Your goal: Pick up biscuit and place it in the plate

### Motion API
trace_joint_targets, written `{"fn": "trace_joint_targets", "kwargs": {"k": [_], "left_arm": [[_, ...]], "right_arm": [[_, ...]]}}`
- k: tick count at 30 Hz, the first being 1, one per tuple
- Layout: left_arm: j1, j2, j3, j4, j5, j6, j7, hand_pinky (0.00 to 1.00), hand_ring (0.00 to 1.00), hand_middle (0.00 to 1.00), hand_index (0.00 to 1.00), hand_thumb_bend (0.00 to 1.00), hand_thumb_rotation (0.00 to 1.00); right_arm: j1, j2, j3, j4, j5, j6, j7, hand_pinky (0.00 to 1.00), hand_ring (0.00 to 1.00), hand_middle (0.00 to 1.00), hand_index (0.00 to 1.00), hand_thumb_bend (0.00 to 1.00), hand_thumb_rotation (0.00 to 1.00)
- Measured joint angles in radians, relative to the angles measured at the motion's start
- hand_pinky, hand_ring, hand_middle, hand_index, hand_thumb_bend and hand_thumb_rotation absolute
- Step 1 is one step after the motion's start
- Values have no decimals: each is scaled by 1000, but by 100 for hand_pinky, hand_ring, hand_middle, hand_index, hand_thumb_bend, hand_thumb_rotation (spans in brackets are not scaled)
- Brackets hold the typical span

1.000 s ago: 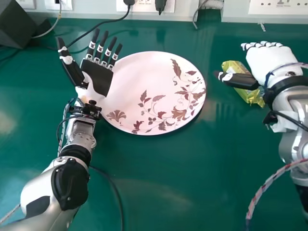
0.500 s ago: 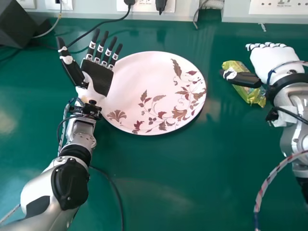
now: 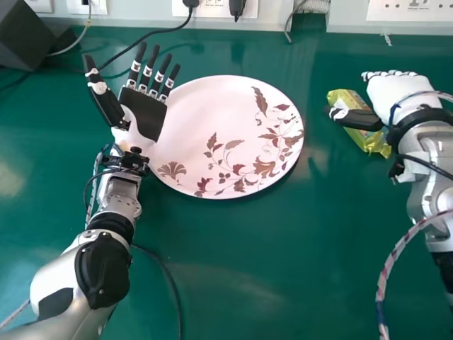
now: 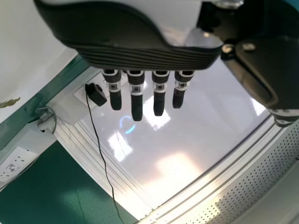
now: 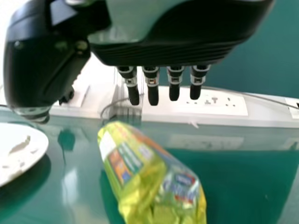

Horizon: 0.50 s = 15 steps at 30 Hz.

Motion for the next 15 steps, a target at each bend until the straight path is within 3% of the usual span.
{"fn": "trace_joint_targets", "kwargs": {"k": [15], "left_arm": [[0, -1, 0, 0, -1, -1, 0, 97, 93, 97, 100, 100, 61]], "right_arm": [[0, -1, 40, 61, 13, 2, -41, 100, 100, 100, 100, 85, 90]]}}
